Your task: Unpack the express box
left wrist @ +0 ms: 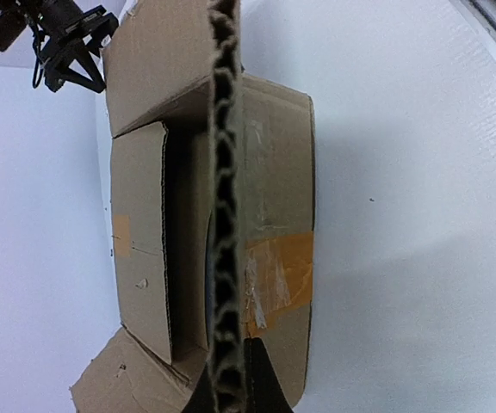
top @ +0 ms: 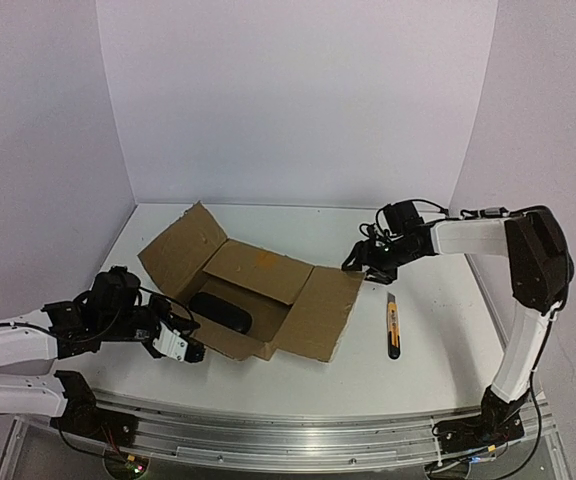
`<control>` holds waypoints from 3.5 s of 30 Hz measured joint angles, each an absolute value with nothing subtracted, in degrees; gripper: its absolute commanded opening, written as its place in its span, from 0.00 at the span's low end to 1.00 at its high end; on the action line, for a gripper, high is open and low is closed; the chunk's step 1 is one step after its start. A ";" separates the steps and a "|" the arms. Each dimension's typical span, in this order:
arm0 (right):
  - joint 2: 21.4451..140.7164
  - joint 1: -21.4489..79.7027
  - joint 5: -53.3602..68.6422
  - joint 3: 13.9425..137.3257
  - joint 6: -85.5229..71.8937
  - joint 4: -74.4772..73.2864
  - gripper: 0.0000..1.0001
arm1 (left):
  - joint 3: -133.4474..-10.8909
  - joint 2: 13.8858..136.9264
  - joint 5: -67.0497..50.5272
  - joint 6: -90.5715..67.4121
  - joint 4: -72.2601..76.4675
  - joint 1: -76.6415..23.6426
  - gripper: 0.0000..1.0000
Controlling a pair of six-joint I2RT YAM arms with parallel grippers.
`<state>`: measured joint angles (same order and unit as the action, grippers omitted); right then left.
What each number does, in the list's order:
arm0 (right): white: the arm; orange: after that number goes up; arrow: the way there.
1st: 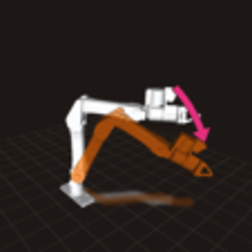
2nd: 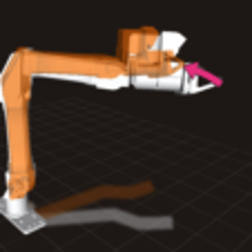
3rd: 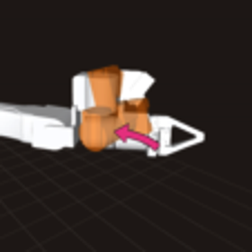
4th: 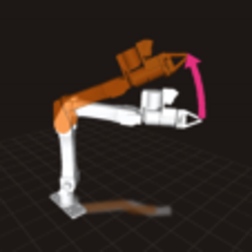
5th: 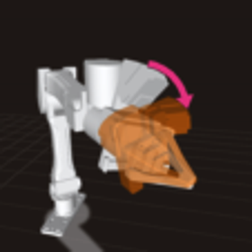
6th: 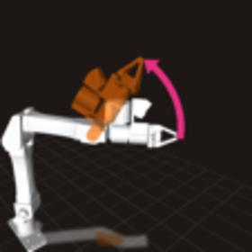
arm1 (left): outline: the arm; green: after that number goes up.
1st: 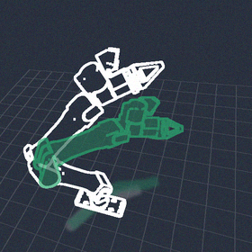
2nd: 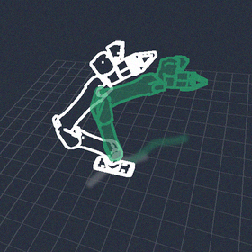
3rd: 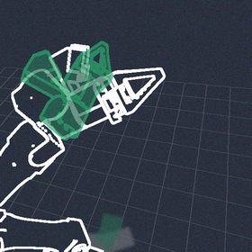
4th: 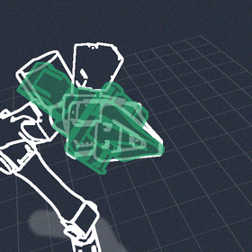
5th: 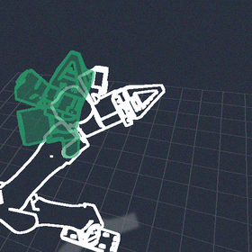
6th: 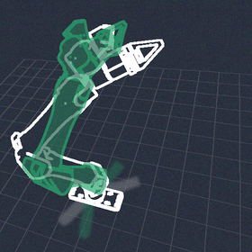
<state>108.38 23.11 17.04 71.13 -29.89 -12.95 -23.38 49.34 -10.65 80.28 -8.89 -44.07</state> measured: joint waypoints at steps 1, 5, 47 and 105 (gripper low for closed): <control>106.89 23.17 13.79 71.24 -29.11 -15.23 0.84 | -21.96 48.76 -10.67 82.39 -7.09 -44.24 0.00; 99.67 23.67 0.17 75.25 -24.59 -24.09 0.89 | -19.62 48.19 -10.76 86.98 -3.22 -44.56 0.00; 143.71 57.66 -37.12 128.27 39.07 -35.96 0.29 | -24.27 49.07 -8.44 81.66 -8.33 -44.89 0.00; 135.63 37.80 -12.47 124.07 7.99 -34.61 0.98 | -53.94 49.06 -6.99 69.53 -48.05 -45.12 0.93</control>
